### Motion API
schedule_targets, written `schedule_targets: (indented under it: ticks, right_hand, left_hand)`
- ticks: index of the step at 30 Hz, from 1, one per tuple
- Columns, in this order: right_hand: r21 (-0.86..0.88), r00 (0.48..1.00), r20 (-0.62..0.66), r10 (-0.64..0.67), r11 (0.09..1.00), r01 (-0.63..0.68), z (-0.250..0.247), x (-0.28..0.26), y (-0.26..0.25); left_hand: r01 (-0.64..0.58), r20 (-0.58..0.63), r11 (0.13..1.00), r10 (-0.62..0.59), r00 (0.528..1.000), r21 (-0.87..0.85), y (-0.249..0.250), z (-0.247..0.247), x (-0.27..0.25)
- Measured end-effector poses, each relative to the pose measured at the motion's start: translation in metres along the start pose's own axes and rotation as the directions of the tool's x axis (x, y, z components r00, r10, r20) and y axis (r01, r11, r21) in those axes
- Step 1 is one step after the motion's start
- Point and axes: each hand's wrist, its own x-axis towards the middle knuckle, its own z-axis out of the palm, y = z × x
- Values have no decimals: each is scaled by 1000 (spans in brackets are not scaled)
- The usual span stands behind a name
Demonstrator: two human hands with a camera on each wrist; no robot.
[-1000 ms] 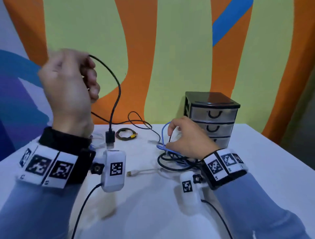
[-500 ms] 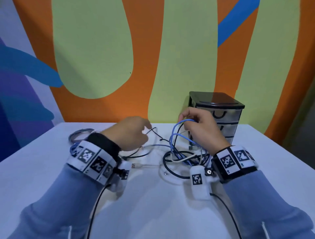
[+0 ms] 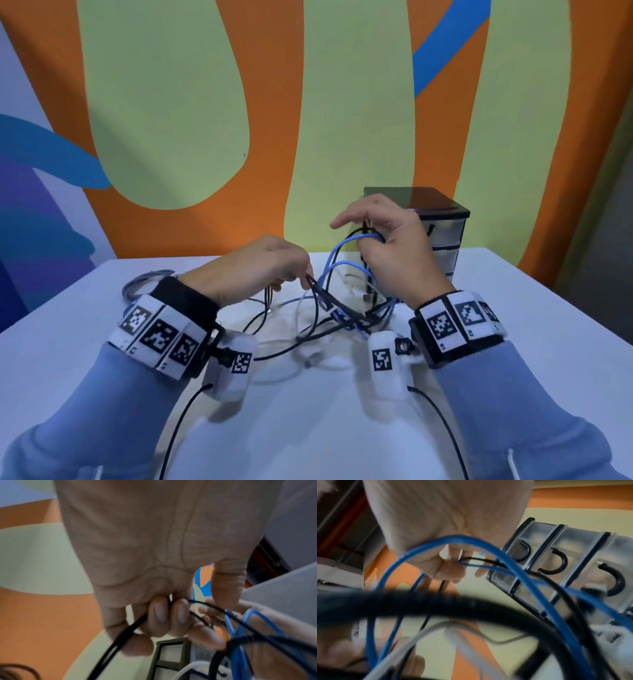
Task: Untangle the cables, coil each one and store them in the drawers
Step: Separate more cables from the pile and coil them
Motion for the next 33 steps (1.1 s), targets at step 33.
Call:
schedule_targets:
  ticks: [33]
  right_hand:
    - [-356, 884, 306, 354, 904, -239, 23, -9, 18]
  left_hand:
    - [62, -588, 995, -2, 809, 82, 1, -55, -31]
